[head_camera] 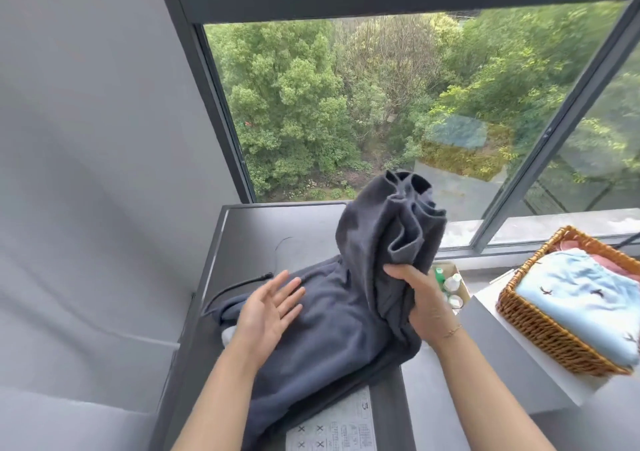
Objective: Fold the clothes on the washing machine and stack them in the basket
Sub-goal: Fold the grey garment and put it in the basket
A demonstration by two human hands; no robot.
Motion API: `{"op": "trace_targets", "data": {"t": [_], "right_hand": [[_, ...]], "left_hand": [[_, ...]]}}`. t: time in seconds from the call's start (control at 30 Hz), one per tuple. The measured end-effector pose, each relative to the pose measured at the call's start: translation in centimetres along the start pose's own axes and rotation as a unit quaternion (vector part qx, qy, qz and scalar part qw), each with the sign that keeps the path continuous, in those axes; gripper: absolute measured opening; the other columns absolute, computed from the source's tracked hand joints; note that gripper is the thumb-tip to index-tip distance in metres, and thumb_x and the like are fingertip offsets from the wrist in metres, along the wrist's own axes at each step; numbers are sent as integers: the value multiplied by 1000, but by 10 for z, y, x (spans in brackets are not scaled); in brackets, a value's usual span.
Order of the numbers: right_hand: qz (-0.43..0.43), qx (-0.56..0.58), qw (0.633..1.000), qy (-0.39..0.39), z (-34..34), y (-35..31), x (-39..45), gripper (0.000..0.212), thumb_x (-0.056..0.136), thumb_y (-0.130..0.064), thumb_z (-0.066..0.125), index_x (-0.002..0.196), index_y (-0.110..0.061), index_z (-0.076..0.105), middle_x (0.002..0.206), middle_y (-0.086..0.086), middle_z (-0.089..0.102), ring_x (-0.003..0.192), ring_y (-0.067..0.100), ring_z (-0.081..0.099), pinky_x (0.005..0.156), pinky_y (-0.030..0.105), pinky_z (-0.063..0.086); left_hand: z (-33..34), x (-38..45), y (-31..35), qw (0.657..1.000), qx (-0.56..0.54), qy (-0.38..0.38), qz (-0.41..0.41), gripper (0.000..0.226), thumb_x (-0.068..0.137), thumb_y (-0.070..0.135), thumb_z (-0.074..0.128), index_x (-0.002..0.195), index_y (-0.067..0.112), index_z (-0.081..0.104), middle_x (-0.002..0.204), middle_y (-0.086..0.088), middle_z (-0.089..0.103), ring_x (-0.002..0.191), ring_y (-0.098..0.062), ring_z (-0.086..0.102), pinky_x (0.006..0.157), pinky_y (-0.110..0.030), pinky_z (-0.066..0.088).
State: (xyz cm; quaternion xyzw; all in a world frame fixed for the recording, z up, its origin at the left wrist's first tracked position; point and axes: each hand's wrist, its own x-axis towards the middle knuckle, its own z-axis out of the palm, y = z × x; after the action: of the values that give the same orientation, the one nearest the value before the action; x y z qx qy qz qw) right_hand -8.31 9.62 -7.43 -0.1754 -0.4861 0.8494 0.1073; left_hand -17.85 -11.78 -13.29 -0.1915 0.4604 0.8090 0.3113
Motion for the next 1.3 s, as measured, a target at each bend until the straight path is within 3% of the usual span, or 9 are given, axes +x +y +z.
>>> {"op": "trace_targets", "data": {"t": [0.1, 0.2, 0.37, 0.5, 0.63, 0.7, 0.93, 1.17, 1.3], "right_hand": [[19, -252, 955, -158, 34, 27, -23, 45, 69, -21, 80, 111, -14, 65, 99, -12, 72, 98, 10, 64, 85, 23, 49], [88, -408, 866, -277, 49, 75, -37, 44, 85, -56, 56, 116, -26, 65, 130, -26, 54, 130, -11, 36, 116, 24, 11], [93, -438, 864, -230, 49, 123, -51, 30, 97, -34, 46, 96, -27, 75, 145, -15, 44, 138, -9, 20, 119, 35, -11], [-6, -526, 820, -228, 55, 136, -60, 47, 83, -6, 48, 88, -51, 62, 151, -14, 35, 138, -8, 14, 120, 35, -9], [-102, -425, 892, -116, 56, 160, -79, 51, 80, -8, 46, 92, -53, 68, 144, -21, 43, 138, -8, 28, 119, 20, 7], [-97, -482, 863, -120, 55, 169, -85, 55, 80, -12, 47, 107, -57, 60, 145, -25, 37, 139, -11, 21, 119, 20, 6], [-86, -699, 688, -174, 42, 197, -98, 95, 69, -18, 49, 149, -42, 4, 154, -27, -16, 140, -4, -25, 115, 28, -20], [-174, -691, 699, -59, 52, 230, -96, 86, 61, -49, 54, 143, -28, 34, 153, -10, 33, 144, 16, 23, 113, 45, 8], [-216, -630, 746, -4, 47, 227, -93, 70, 58, -27, 51, 127, -29, 49, 131, -12, 57, 129, 6, 44, 116, 33, 14]], "left_hand": [[-48, -16, 17, 996, -89, -4, -13, 52, 96, 47, 35, 125, 11, 59, 124, -19, 64, 100, -34, 68, 86, -44, 55], [-65, -27, 22, 997, -82, 3, -7, 66, 80, 61, 52, 102, 3, 73, 105, -23, 69, 87, -35, 71, 68, -44, 59], [-77, -45, 20, 997, 31, -7, -76, 53, 89, 50, 56, 96, 0, 74, 100, -25, 71, 84, -36, 71, 67, -42, 60], [-84, -37, 21, 985, 165, 54, 15, 25, 82, -1, 67, 107, -6, 68, 97, -23, 72, 76, -30, 71, 74, -41, 58], [-88, -39, 41, 985, 148, 24, 82, 11, 86, -4, 62, 95, 0, 67, 81, -13, 74, 67, -22, 71, 65, -34, 59], [-101, -26, 47, 978, 171, 51, 103, 10, 87, -1, 63, 96, 2, 67, 77, -8, 74, 67, -20, 70, 66, -31, 59], [-122, 6, 36, 811, 515, 161, 226, 53, 82, 14, 71, 131, 17, 49, 130, -6, 54, 123, -30, 48, 105, -44, 38], [-143, 32, 35, 848, 515, 47, 116, 74, 64, 76, 55, 122, 31, 57, 126, 4, 59, 119, -17, 54, 108, -44, 39], [-135, 19, 43, 876, 476, 18, 71, 52, 82, 47, 70, 125, 24, 50, 123, 1, 58, 113, -15, 57, 100, -33, 43]]}}
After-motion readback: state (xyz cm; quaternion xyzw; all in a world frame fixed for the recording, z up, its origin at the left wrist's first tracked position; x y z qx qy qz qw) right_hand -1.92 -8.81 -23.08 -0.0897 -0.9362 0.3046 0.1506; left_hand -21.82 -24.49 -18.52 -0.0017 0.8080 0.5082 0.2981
